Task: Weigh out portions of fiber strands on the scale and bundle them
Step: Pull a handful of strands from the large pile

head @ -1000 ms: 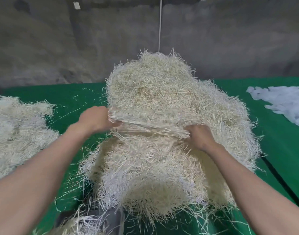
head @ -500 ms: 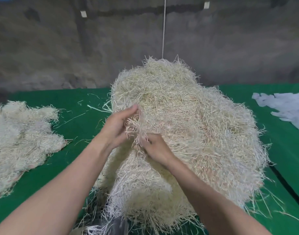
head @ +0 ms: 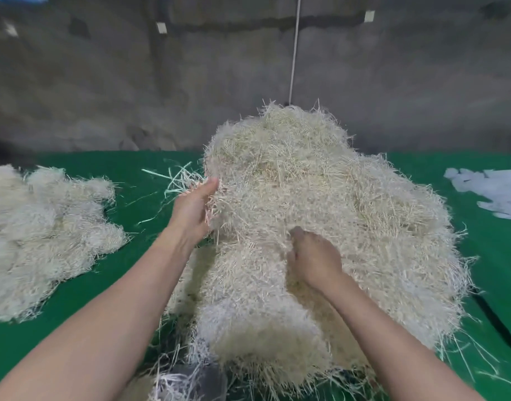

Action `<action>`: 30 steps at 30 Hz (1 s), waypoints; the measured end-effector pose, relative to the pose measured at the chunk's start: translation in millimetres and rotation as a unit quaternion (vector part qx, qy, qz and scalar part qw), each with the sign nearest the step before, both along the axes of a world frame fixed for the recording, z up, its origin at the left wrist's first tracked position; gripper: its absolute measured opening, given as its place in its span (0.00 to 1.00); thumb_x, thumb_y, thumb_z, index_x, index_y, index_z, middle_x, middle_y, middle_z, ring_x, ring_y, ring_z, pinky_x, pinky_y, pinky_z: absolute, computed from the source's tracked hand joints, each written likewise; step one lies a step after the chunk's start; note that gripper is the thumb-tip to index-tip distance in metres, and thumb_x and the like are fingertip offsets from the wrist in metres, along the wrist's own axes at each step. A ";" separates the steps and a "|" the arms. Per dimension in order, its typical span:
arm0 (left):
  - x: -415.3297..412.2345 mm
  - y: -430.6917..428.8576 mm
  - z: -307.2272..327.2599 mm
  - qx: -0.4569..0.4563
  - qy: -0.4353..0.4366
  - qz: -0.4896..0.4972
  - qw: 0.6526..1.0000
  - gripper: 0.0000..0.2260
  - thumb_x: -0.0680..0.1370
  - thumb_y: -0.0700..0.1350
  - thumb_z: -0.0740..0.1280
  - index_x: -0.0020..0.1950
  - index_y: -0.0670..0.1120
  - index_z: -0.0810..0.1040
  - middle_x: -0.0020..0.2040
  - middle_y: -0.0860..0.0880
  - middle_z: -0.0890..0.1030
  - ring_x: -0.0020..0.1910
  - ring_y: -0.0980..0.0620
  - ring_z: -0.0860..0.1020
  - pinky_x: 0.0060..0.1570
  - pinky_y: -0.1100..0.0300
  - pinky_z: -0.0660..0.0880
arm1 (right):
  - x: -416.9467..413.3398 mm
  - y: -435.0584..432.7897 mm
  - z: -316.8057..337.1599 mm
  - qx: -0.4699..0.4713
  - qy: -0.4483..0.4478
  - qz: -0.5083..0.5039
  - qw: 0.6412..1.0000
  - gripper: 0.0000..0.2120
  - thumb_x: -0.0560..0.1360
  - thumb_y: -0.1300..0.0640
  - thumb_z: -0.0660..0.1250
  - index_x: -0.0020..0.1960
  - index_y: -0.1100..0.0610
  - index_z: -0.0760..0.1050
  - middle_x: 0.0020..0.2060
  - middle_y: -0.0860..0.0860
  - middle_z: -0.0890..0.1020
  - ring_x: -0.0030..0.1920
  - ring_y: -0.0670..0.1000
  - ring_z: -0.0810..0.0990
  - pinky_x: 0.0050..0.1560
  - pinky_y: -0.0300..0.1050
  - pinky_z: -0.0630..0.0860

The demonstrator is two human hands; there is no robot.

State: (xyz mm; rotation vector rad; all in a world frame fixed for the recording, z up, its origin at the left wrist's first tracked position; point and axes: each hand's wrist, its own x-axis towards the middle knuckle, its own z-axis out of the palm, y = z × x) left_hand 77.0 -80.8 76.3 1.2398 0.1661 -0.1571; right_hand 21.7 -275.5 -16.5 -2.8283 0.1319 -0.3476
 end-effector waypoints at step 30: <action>-18.9 29.2 40.5 -0.156 -0.018 -0.034 0.987 0.07 0.76 0.46 0.66 0.51 0.43 0.74 0.30 0.49 0.73 0.23 0.55 0.68 0.19 0.64 0.65 | -1.3 31.0 150.8 0.348 -0.044 0.170 0.921 0.22 0.74 0.48 0.67 0.66 0.52 0.70 0.62 0.49 0.75 0.58 0.46 0.77 0.52 0.40 0.75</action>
